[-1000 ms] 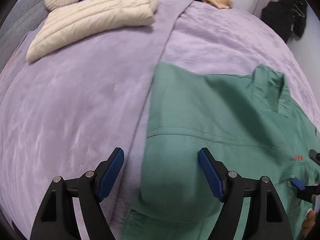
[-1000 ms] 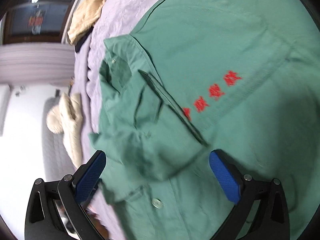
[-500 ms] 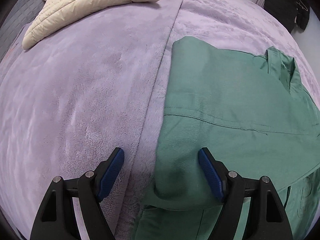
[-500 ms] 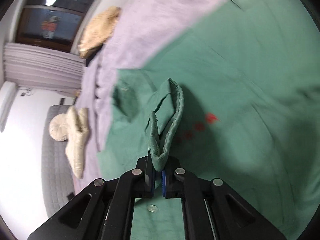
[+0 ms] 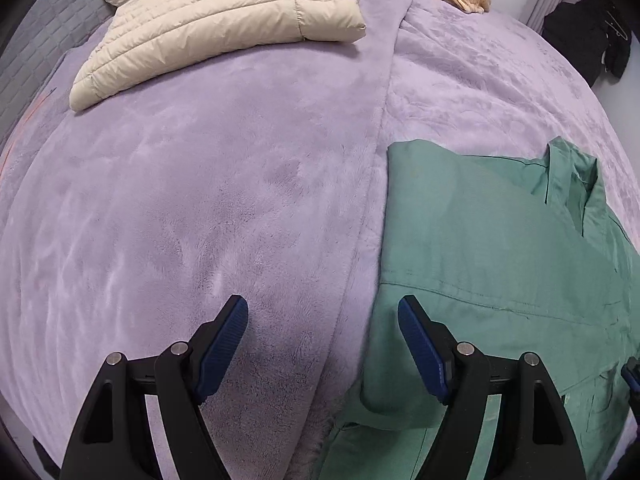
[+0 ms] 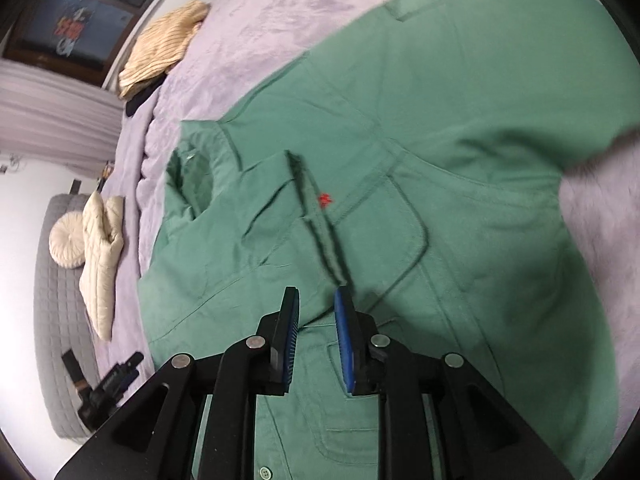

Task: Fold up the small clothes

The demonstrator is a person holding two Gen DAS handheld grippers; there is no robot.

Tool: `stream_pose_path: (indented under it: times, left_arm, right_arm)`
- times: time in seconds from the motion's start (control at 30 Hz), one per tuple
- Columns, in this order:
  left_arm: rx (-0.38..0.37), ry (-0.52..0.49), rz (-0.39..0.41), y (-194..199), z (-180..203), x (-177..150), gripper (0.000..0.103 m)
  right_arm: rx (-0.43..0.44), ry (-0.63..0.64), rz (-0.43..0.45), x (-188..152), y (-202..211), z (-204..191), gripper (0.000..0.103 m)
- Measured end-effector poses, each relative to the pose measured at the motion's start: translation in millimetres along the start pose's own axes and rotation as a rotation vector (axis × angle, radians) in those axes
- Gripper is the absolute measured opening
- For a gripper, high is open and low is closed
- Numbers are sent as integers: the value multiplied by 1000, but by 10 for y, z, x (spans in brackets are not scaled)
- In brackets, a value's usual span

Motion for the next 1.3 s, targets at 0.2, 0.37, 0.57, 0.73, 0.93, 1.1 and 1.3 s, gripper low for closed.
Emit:
stream_pose_path:
  times: [0.2, 0.37, 0.57, 0.73, 0.93, 1.1, 1.3]
  left_arm:
    - [38, -140, 14, -104, 457, 35, 78]
    - [104, -205, -40, -394, 442, -197, 79]
    - [115, -193, -55, -276, 254, -340, 79]
    - [128, -202, -82, -124, 315, -421, 79]
    - [63, -255, -124, 69, 698, -609, 79]
    - [6, -351, -151, 165, 1260, -838, 79]
    - [-50, -485, -189, 206, 1929, -1156, 79]
  right_arm:
    - [-10, 124, -52, -18, -308, -276, 22]
    - [-73, 64, -85, -69, -432, -12, 16]
    - [-77, 6, -90, -212, -156, 249, 19]
    - [-59, -62, -75, -402, 161, 464, 39]
    - [-34, -125, -58, -551, 421, 617, 47]
    - [-13, -180, -25, -585, 649, 811, 50]
    - [8, -241, 40, -485, 998, 1151, 52]
Point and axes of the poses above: each gripper's, at about its wrist camera, not at the fingertips, and y roughly against the way its jaws point, z to its right, x to its top, the point moved 5 cm from there along -y, roughly the way its jaws point, and after that the axes turned 11 degrees about -z, right-handed, at the moved point
